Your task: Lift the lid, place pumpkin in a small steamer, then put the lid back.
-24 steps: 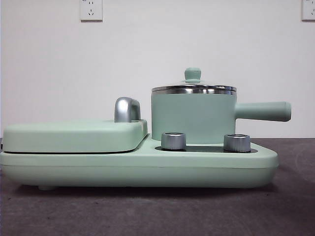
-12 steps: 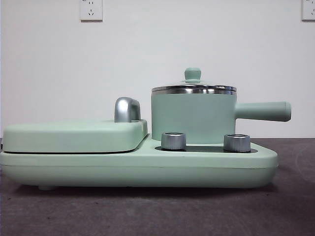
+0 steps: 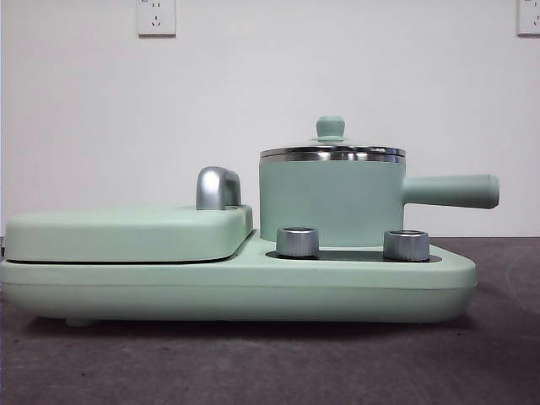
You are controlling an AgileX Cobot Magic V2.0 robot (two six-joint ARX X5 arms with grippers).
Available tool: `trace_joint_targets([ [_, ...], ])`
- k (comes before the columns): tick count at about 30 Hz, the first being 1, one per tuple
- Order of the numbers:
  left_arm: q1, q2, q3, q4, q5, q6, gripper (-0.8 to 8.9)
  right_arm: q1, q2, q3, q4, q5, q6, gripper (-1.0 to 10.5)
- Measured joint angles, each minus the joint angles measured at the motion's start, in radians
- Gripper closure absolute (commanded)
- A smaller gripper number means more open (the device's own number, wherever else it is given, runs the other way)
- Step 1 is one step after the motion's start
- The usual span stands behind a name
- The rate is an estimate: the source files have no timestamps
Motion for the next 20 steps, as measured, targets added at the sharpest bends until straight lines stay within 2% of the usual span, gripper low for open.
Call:
trace_joint_targets([
  [20, 0.0, 0.0, 0.0, 0.0, 0.0, 0.0, 8.07, 0.0, 0.0, 0.0, 0.0, 0.0, 0.0, 9.3],
])
